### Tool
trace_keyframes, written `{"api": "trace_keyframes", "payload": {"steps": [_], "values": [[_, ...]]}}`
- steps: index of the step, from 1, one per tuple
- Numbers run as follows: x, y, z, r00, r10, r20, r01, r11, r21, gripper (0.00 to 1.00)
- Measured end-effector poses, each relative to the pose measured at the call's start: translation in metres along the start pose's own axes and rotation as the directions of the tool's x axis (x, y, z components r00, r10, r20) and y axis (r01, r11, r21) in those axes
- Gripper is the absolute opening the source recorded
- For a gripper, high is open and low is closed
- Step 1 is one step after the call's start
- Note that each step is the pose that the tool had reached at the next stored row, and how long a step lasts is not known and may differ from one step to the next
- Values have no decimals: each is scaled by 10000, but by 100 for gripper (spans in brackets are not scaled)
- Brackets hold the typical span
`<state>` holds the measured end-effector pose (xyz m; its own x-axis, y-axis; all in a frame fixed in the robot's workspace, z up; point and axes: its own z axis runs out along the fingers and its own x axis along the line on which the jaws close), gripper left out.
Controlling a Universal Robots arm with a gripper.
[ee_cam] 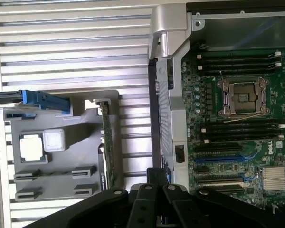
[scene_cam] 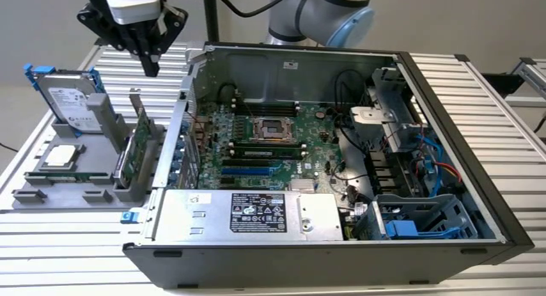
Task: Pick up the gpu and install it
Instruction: 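Reach for the gpu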
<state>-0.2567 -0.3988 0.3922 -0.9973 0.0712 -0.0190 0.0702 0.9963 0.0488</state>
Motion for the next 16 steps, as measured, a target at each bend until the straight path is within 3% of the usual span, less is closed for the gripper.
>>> {"api": "trace_keyframes", "payload": {"steps": [16], "values": [[205,-15,-2,10000,0,0,0,10000,1,0]]}}
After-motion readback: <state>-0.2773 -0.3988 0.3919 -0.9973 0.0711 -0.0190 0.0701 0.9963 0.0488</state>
